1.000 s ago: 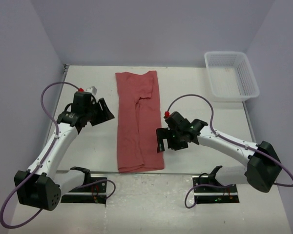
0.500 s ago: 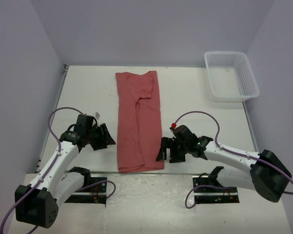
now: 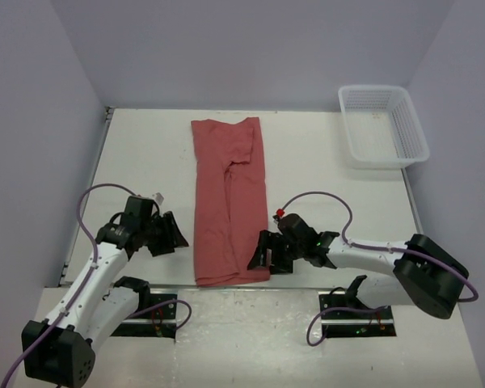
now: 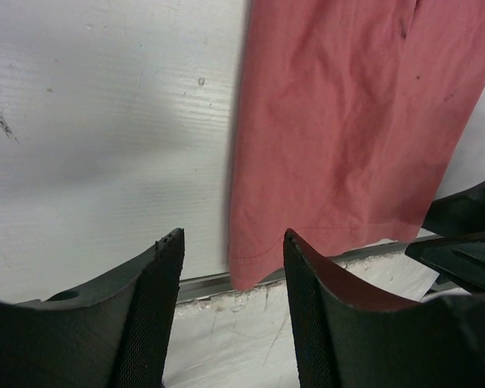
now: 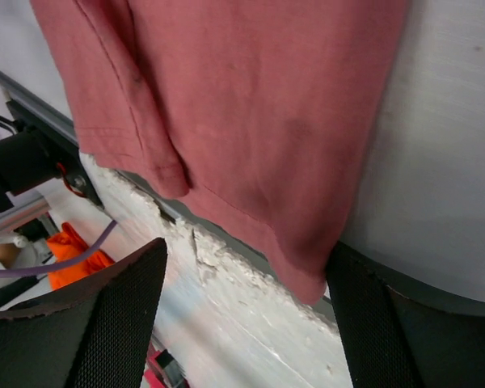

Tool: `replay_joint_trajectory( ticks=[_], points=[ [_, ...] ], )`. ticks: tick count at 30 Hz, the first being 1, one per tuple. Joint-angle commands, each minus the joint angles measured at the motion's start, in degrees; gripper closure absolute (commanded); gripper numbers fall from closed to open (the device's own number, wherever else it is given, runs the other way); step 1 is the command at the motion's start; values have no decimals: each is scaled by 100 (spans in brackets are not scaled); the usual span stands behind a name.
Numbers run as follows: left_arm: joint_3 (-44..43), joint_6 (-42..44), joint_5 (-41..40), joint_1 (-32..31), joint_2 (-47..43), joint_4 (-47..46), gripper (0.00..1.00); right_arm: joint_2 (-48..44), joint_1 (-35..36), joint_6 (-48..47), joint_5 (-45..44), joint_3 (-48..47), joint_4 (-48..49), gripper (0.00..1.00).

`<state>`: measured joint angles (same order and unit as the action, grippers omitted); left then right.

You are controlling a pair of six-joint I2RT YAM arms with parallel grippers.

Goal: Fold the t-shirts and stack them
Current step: Rotate the tshirt 90 degrees, then grab the bottom of the folded rectangular tshirt with both arms

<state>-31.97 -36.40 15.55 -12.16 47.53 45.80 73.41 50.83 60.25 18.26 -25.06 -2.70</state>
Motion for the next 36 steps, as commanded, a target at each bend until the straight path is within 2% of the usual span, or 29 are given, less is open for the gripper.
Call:
replay_joint_trajectory(
  ticks=[1,8,19,29,32,36],
  points=[
    [-108,37,-96,-49,-103,271,46,525,164,171,-376,229,190,23],
    [-231,186,-219,-93,81,421,47,350,700,663,-727,317,86,25],
    [-222,292,-272,-120,169,430,47,-617,929,1305,-1562,695,-731,25],
    [-495,318,-395,-181,195,614,48,-195,938,1533,-1676,485,-890,31],
    [-495,327,-386,-190,222,632,48,-239,938,1735,-1817,467,-1127,37],
    [-477,335,-395,-242,231,649,49,-406,938,1973,-2081,493,-1469,38]
  ],
)
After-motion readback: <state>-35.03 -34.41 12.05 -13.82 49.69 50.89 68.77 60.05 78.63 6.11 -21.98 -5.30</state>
